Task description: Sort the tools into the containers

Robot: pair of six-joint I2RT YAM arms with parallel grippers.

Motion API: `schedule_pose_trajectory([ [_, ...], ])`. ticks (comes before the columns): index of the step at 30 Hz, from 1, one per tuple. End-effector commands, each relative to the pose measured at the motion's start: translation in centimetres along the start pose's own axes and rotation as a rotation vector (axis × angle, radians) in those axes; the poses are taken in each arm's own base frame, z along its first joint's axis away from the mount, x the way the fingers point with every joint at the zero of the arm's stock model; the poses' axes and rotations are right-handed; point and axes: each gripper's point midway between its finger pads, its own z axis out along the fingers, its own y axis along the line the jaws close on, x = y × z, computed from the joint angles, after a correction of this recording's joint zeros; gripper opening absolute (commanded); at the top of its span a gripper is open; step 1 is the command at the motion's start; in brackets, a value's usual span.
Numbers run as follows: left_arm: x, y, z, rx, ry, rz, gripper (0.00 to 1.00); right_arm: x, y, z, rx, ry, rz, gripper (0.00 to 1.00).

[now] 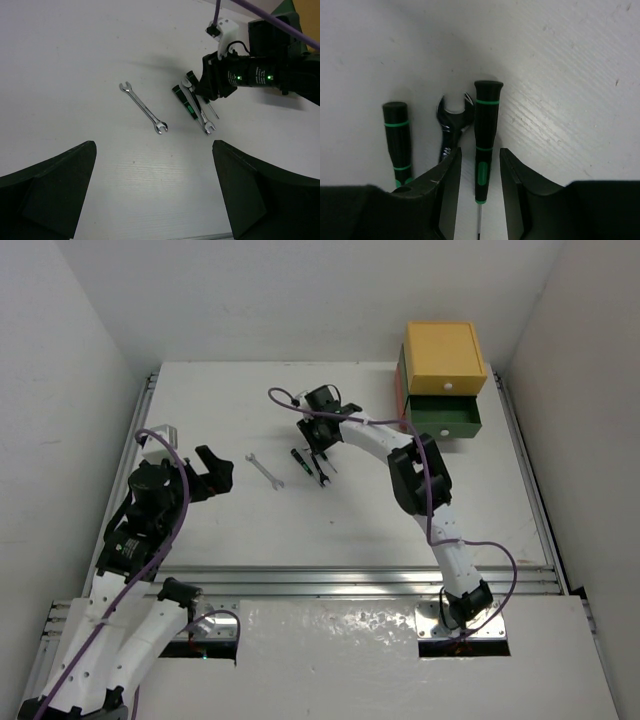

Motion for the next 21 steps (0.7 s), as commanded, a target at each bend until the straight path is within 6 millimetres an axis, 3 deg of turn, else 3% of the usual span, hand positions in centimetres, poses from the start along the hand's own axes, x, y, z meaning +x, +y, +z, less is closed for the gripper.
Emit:
schedule_pose_trajectory([
  [1, -1.2, -0.4, -0.1, 0.022, -0.046, -0.01, 1.0, -0.1, -0.5, -0.4, 0.021, -0.013, -0.021, 0.37],
  [5, -1.1, -0.5, -0.1, 0.027, -0.046, -0.01, 1.0, 1.5, -0.8, 0.5, 0.036, 0.032, -0.025, 0.31],
  [7, -1.1, -0.5, -0.1, 0.03, -0.046, -0.01, 1.0, 1.6, -0.8, 0.2, 0.036, 0.032, -0.022, 0.17],
  [8, -1.2, -0.6, -0.2, 0.032, -0.05, -0.011, 1.0, 1.0, -1.0, -0.8, 0.051, 0.017, -0.015, 0.09],
  [10, -1.2, -0.6, -0.2, 0.034, -0.048, -0.01, 1.0, -0.4, -1.4, -2.5, 0.075, -0.034, 0.031, 0.07],
  [11, -1.1, -0.6, -0.2, 0.034, -0.046, -0.01, 1.0, -2.9, -1.9, -5.7, 0.105, -0.112, 0.054, 0.05],
  [12, -1.1, -0.7, -0.2, 0.036, -0.045, -0.01, 1.0, -2.6, -2.1, -6.9, 0.113, -0.124, 0.117, 0.03],
  [13, -1.1, -0.6, -0.1, 0.034, -0.044, -0.009, 1.0, -3.6, -2.9, -8.7, 0.132, -0.174, 0.178, 0.01],
  [14, -1.1, -0.7, -0.2, 0.038, -0.044, -0.008, 1.0, -6.3, -4.2, -13.6, 0.172, -0.285, 0.249, 0.01],
  [15, -1.1, -0.7, -0.2, 0.038, -0.044, -0.008, 1.0, -4.7, -4.5, -14.5, 0.167, -0.287, 0.366, 0.01],
  [17, -1.2, -0.6, -0.2, 0.036, -0.047, -0.009, 1.0, -5.7, -7.4, -18.6, 0.169, -0.433, 0.526, 0.0],
  [18, -1.2, -0.6, -0.2, 0.036, -0.048, -0.009, 1.0, -4.8, -7.9, -21.7, 0.145, -0.494, 0.648, 0.0],
  [19, -1.2, -0.6, -0.2, 0.036, -0.048, -0.009, 1.0, -4.3, -10.8, -23.5, 0.188, -0.555, 0.747, 0.0],
  [20, -1.1, -0.7, -0.2, 0.04, -0.047, -0.009, 1.0, -1.8, -12.3, -23.7, 0.243, -0.548, 0.823, 0.0],
  [21, -1.1, -0.7, -0.2, 0.042, -0.046, -0.008, 1.0, -0.7, -14.5, -25.3, 0.338, -0.597, 0.907, 0.0],
])
